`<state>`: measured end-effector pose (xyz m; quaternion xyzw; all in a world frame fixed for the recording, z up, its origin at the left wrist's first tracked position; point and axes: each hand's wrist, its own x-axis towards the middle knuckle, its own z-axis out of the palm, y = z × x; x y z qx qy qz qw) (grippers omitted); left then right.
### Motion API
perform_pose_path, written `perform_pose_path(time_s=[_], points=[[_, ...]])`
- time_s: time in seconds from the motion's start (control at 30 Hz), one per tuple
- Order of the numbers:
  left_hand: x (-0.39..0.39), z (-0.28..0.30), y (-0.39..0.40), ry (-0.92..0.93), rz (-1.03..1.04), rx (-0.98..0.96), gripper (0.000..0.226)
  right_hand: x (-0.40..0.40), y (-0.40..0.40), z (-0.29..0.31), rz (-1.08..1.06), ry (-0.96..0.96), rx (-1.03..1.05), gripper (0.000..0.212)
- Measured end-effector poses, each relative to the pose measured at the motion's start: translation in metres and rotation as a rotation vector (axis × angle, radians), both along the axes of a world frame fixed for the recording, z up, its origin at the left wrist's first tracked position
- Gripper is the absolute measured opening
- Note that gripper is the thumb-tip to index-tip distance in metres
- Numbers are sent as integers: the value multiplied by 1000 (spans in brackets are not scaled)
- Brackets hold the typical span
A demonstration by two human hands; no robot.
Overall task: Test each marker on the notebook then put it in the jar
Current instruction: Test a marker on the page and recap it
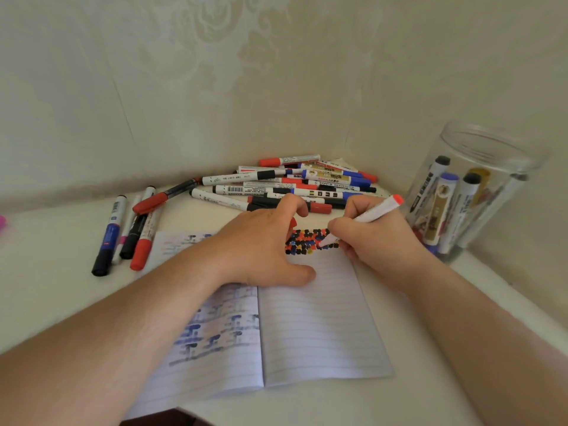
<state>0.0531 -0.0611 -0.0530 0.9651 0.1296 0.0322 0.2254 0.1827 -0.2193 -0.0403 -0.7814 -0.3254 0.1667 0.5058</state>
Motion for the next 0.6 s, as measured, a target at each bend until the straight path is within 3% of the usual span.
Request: perform_pose_path(time_s=[0.4,0.6], points=[[0,0,0,-10,6,-1,81,-5,6,1,-35,35,-99,23],[-1,1,0,-16,4,0,82,-8,8,-2,-41,-73,-140,19]])
